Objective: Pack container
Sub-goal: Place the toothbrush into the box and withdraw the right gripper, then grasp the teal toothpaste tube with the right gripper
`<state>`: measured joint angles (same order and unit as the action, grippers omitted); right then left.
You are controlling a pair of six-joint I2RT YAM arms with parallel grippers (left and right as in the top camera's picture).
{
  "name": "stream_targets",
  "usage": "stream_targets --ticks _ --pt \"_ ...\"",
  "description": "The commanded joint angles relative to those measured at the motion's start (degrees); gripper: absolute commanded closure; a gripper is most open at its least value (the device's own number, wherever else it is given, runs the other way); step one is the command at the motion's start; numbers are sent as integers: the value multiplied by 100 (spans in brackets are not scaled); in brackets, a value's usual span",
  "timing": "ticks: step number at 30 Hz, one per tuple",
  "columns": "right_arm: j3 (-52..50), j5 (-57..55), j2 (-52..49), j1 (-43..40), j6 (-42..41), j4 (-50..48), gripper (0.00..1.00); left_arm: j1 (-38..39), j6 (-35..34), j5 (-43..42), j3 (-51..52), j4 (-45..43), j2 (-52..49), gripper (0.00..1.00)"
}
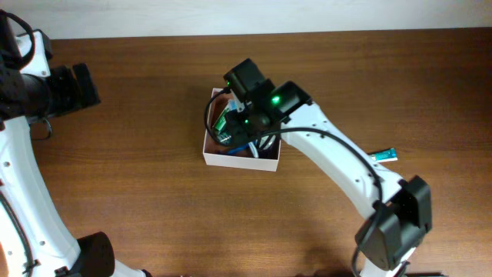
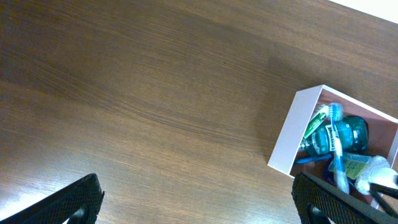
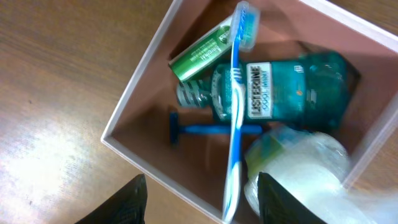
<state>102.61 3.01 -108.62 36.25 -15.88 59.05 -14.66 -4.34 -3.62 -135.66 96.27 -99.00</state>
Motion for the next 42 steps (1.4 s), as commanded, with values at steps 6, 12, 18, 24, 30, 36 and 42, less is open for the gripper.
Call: stream_targets --ticks 6,12,18,24,30,36,42 --pt "573 -723 1305 -212 81 798 47 -24 -74 2 -57 2 -2 1" --pt "437 -1034 1298 -1620 -466 1464 42 -24 -74 2 -57 2 -2 1" --pt "-197 -372 758 -3088 -752 1473 34 -26 -74 2 -57 2 -2 1" --pt "-955 -61 26 -4030 -1158 1379 35 -26 -74 2 -57 2 -2 1" --pt "-1539 -31 -466 -4564 -1467 1043 43 -24 -74 2 -57 2 -2 1" --pt "-2028 61 -621 -4717 -1473 402 43 -24 -74 2 -57 2 -2 1" --pt "-2717 153 -621 -4715 -1801 -44 51 -24 -74 2 -57 2 -2 1"
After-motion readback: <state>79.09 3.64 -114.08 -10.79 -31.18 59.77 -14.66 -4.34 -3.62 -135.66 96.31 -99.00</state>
